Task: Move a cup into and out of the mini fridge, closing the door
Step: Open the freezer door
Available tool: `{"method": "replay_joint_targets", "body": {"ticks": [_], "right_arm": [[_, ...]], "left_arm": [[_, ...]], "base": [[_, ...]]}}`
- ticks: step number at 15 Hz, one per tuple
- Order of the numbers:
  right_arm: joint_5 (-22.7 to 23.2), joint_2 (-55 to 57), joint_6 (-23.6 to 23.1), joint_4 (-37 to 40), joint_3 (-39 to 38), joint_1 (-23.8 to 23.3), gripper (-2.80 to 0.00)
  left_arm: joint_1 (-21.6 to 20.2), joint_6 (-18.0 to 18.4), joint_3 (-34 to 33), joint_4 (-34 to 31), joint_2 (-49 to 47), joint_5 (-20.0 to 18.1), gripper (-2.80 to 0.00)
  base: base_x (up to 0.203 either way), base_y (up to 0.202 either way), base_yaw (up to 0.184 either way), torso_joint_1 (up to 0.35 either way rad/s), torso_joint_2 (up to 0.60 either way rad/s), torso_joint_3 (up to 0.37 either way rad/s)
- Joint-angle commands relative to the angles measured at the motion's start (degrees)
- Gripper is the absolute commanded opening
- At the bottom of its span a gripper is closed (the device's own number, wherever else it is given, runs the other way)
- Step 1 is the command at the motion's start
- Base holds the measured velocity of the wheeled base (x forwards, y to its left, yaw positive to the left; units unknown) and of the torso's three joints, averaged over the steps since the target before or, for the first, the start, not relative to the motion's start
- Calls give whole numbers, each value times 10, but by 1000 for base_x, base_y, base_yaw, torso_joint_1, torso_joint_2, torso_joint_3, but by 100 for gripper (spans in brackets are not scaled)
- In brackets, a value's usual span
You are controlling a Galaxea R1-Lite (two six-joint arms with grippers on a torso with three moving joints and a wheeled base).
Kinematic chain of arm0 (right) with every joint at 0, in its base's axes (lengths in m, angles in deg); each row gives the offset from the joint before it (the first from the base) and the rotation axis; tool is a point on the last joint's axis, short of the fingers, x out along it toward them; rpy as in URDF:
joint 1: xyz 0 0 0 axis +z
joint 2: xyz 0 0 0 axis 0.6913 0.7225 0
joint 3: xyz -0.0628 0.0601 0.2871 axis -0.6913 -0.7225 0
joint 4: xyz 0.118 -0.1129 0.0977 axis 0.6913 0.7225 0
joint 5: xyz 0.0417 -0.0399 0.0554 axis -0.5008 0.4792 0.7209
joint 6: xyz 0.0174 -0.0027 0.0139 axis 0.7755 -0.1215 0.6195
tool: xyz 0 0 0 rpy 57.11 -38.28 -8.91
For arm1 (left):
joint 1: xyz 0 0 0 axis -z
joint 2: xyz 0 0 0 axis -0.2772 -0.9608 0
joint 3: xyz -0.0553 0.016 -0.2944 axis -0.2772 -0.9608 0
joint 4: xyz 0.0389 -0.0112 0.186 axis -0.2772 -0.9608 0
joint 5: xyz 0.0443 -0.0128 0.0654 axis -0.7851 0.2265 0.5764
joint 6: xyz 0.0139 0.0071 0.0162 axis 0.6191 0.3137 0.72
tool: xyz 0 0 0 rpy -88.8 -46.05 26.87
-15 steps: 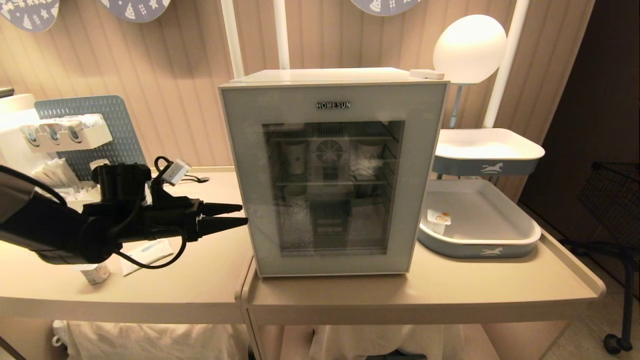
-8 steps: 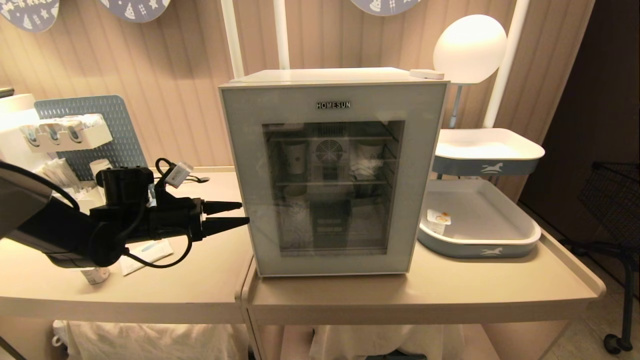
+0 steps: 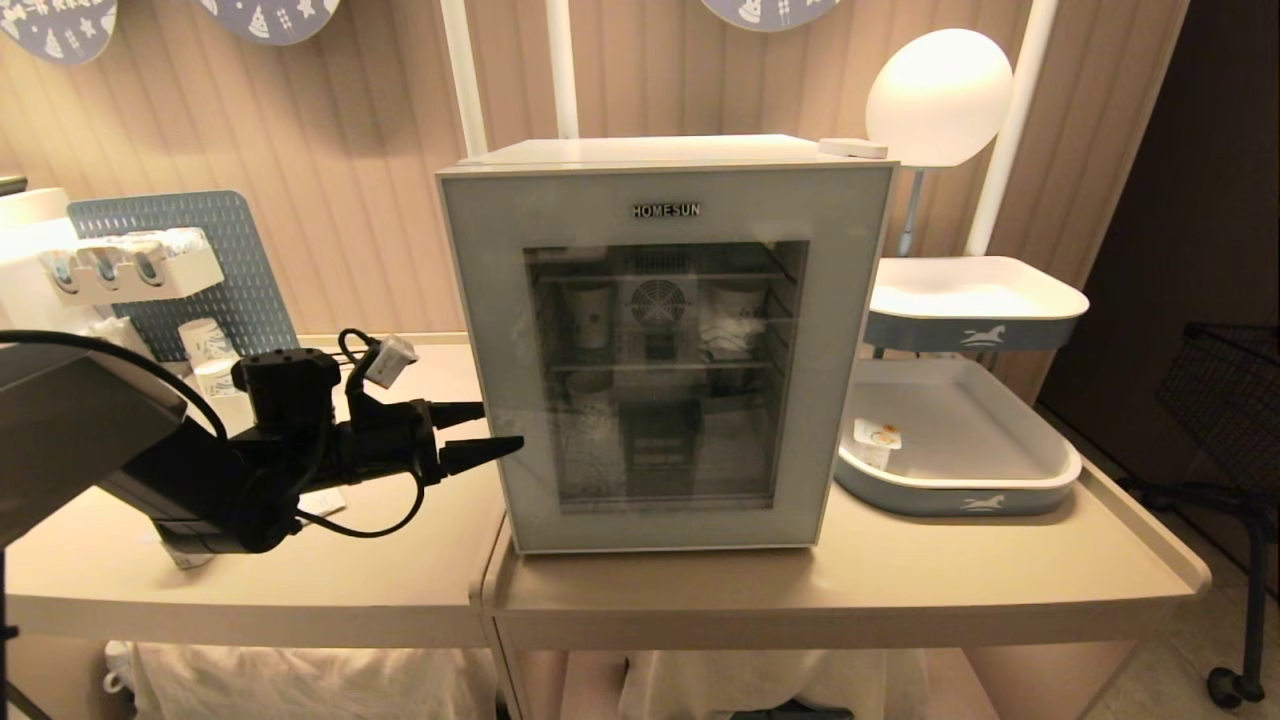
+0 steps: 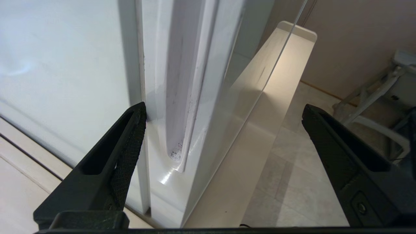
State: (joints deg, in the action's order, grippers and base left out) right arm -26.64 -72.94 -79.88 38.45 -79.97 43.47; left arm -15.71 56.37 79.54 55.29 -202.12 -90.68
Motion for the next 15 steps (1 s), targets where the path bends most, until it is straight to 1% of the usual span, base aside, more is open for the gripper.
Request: {"method": "replay_joint_targets", "body": {"ticks": [1, 2, 8, 9, 10, 11, 15], "right_arm": [[0, 1, 0, 0, 0, 0, -280], [0, 1, 1, 0, 0, 0, -280], [0, 1, 0, 0, 0, 0, -280], [0, 1, 1, 0, 0, 0, -280], [0, 1, 0, 0, 0, 0, -280], [0, 1, 1, 0, 0, 0, -280], [0, 1, 0, 0, 0, 0, -280]], "left_arm": [[9, -9, 0, 3, 0, -5, 0], [18, -23, -3, 5, 0, -6, 0], [33, -30, -13, 5, 11, -7, 0], [34, -43, -17, 6, 19, -7, 0], [34, -53, -24, 7, 30, -8, 0], [34, -56, -34, 8, 41, -8, 0], [32, -56, -89, 9, 92, -8, 0]], "base": [[0, 0, 0, 0, 0, 0], [0, 0, 0, 0, 0, 0], [0, 0, 0, 0, 0, 0], [0, 0, 0, 0, 0, 0], [0, 0, 0, 0, 0, 0], [0, 0, 0, 0, 0, 0], [0, 0, 0, 0, 0, 0]]}}
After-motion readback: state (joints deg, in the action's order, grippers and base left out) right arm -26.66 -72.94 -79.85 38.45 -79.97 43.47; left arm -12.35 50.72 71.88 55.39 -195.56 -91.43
